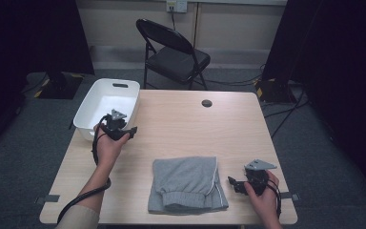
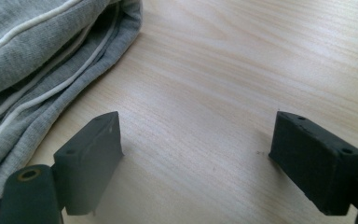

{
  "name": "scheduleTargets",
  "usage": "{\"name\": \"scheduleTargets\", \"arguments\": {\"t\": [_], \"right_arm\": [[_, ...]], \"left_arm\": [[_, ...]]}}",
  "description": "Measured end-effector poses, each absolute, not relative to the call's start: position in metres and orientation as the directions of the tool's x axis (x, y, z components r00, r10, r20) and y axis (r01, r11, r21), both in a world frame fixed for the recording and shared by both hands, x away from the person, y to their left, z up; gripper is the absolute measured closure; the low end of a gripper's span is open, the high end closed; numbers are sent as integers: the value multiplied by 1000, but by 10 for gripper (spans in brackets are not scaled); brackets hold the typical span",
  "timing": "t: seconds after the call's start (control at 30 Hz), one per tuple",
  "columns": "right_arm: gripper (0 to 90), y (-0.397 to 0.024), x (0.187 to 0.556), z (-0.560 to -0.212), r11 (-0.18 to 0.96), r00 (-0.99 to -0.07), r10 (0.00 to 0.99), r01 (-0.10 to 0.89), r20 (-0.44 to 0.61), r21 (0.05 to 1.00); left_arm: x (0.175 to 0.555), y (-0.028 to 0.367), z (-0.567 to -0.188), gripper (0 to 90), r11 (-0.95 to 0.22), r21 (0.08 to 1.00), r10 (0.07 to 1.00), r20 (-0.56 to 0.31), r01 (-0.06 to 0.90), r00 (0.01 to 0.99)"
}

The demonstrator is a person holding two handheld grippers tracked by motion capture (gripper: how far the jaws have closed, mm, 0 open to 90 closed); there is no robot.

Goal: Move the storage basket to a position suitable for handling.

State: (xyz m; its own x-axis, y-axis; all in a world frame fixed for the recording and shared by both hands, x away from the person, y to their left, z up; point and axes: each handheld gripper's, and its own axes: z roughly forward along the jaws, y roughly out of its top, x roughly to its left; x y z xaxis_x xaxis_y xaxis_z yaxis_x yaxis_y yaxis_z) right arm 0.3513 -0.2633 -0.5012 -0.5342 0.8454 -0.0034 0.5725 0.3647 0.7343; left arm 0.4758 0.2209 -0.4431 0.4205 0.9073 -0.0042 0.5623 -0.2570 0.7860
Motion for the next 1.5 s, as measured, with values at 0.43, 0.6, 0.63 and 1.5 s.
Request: {"name": "scheduleTargets", "arguments": {"t": [0.43,0.6,0.63,1.5], "right_arm": [[155,-263,352,-501,367,-536,844,572,-4,734],[155,-263,352,-501,368,-537,844,571,-5,734],[155,-263,352,-501,368,-537,844,571,-5,734],[155,-262,352,-501,367,-537,844,572,-4,734]], "left_arm": [[472,214,-442,781,-264,781,896,-18,566,444],[471,213,-441,789,-265,775,895,-23,573,445],[471,213,-441,789,-270,776,893,-20,570,449],[458,191,-441,792,-340,778,831,-14,528,556]]}}
